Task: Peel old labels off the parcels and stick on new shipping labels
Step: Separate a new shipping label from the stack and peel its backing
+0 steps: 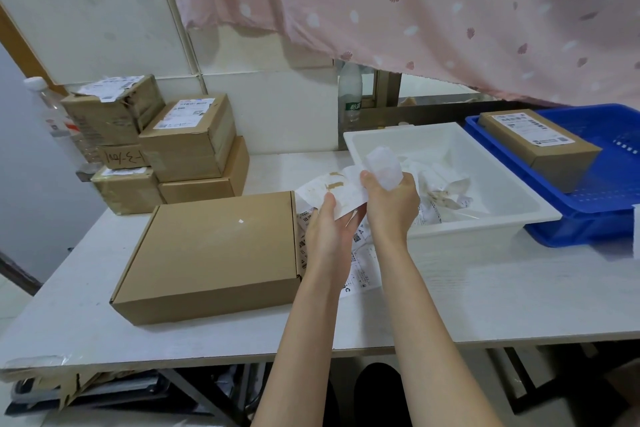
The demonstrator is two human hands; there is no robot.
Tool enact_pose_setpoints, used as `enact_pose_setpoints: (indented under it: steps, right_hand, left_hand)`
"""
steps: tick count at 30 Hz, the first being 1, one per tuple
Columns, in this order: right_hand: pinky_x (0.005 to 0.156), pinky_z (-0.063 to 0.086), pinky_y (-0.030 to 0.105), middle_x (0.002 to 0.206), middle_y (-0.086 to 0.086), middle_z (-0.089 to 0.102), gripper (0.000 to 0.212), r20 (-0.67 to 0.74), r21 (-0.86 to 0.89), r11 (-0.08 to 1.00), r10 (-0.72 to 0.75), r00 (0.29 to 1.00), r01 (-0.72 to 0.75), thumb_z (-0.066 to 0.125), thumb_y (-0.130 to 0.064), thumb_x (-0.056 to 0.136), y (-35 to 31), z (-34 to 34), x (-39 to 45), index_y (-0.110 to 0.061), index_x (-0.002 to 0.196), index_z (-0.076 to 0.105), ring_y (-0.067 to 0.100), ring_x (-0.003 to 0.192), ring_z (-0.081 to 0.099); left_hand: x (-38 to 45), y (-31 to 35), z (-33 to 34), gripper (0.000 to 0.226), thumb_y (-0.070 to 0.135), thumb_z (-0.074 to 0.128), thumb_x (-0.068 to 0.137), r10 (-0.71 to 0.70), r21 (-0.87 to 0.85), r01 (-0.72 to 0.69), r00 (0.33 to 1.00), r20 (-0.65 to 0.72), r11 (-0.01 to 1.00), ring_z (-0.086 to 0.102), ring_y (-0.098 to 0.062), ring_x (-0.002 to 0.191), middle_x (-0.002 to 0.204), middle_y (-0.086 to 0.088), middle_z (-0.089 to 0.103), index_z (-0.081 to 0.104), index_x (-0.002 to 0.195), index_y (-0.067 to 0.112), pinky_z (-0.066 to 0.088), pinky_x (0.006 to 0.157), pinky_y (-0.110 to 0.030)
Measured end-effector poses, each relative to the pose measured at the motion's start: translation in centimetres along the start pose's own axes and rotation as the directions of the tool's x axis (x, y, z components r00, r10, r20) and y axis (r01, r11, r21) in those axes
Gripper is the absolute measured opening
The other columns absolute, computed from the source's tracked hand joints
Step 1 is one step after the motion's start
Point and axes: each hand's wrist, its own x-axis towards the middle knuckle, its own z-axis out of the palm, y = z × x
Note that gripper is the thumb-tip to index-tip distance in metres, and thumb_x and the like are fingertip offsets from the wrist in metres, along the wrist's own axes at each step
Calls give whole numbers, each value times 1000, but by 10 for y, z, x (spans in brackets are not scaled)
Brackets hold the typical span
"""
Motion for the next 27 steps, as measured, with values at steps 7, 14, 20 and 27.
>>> enact_pose_setpoints:
  steps: [7,14,20,27]
  right_hand:
    - [82,52,36,98,3,66,24,0,6,1000,30,1000,-30,72,-22,81,1,1,2,-13,93,53,23,88,64]
    - [80,52,35,109,10,63,28,-6,-15,1000,1,1000,-1,72,-20,82,1,1,3,-25,76,45,23,89,63]
    - [73,47,28,110,12,62,27,-11,-18,1000,2,1000,-2,72,-19,82,1,1,5,-22,74,47,21,85,61]
    - [71,50,27,107,12,66,23,-5,22,999,24,1000,-24,72,-18,82,4,2,9,-6,95,57,24,90,65]
  left_hand:
    - [-1,2,3,33,18,40,105,9,36,-9,1000,-8,999,72,-16,96,120,-11,70,56,130,4,52,97,-31]
    - [-4,5,3,31,16,42,105,-12,43,13,1000,-19,999,71,-20,97,115,-11,71,55,128,1,53,95,-34]
    - [-4,8,-1,33,17,41,105,-19,30,19,1000,12,999,71,-23,103,117,-13,71,55,130,1,47,106,-41]
    - [-5,11,-8,32,18,42,104,-29,23,28,999,46,999,71,-24,102,115,-10,72,56,130,4,44,108,-39]
